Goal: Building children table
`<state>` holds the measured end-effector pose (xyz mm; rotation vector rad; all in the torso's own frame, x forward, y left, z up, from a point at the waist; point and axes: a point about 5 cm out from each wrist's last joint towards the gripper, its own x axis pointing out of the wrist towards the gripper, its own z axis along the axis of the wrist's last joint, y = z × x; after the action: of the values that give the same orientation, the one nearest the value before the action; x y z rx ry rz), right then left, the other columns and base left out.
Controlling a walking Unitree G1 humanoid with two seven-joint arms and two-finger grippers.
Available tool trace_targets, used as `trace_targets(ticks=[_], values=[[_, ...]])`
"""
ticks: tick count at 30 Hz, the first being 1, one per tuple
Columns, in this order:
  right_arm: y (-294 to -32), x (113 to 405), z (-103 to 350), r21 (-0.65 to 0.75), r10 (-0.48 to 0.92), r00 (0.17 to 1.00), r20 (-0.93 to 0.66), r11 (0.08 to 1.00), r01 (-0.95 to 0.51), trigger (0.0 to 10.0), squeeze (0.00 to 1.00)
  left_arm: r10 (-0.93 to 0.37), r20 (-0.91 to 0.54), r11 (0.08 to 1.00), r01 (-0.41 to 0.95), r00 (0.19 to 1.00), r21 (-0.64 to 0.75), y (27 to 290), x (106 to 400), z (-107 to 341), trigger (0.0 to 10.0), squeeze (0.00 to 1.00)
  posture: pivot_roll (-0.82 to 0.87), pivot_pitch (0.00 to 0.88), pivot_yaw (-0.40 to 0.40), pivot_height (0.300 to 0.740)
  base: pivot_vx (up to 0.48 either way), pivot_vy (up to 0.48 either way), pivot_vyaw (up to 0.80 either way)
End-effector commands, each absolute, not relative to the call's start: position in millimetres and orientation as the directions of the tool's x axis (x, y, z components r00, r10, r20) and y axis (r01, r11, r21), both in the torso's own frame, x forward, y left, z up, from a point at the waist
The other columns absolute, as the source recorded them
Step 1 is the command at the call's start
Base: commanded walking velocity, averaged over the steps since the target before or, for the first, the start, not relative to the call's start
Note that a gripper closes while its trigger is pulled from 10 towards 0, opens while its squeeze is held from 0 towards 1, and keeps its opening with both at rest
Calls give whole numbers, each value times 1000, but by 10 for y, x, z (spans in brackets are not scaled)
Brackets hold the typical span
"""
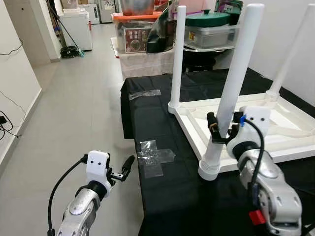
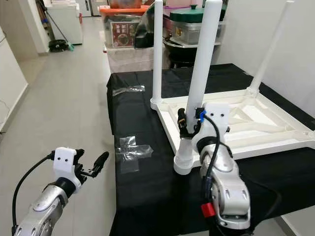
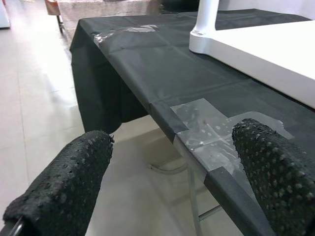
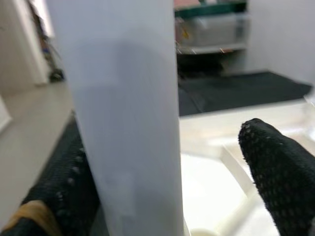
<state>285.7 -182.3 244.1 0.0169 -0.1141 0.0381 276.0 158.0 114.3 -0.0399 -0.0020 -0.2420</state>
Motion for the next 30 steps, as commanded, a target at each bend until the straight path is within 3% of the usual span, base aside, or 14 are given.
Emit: trace_targets(ticks=[1, 4, 8, 19, 21, 24, 25, 29, 30], values=[[-1792, 2854, 2515, 29, 119, 982, 147, 992, -125, 10000, 1000, -236, -8, 971, 236, 972, -34, 1597, 2757, 1105, 10000, 0, -29, 0, 13, 740, 0, 0, 0], [-2072, 2807, 2783, -135, 418, 894, 162, 907, -400, 10000, 1000, -240, -9, 970, 240, 971, -34, 1600, 2764, 1104, 10000, 0, -37, 0, 21, 740, 0, 0, 0], [-2176, 2773, 2851, -218, 560, 820, 116, 820, -529, 10000, 1000, -245, -6, 969, 244, 970, -35, 1585, 2783, 1111, 10000, 0, -29, 0, 15, 740, 0, 0, 0], [-2226, 3002, 2756, -198, 600, 799, 44, 789, -582, 10000, 1000, -232, -1, 972, 232, 973, -26, 1627, 2776, 1127, 10000, 0, 0, 0, -2, 740, 0, 0, 0], [-2190, 3054, 2714, -192, 622, 782, 31, 772, -606, 10000, 800, -227, -1, 974, 227, 974, -24, 1637, 2770, 1127, 10000, 0, 3, 0, -2, 740, 0, 0, 0], [-2192, 3066, 2705, -193, 634, 773, 27, 762, -618, 10000, 800, -227, -1, 974, 227, 974, -24, 1638, 2769, 1127, 10000, 0, 3, 0, -2, 740, 0, 0, 0], [-2193, 3079, 2694, -194, 636, 772, 21, 760, -621, 10000, 27, -226, 0, 974, 226, 974, -24, 1640, 2767, 1128, 10000, 0, 6, 0, -2, 740, 0, 0, 0], [-2221, 3096, 2660, -199, 636, 772, 3, 757, -623, 9725, 0, -225, -1, 974, 225, 974, -21, 1648, 2767, 1130, 10000, 0, 4, 0, 0, 740, 0, 0, 0], [-2240, 3100, 2645, -198, 632, 775, -5, 759, -620, 7961, 0, -225, -2, 974, 225, 974, -19, 1652, 2767, 1130, 10000, 0, 4, 0, 1, 740, 0, 0, 0]])
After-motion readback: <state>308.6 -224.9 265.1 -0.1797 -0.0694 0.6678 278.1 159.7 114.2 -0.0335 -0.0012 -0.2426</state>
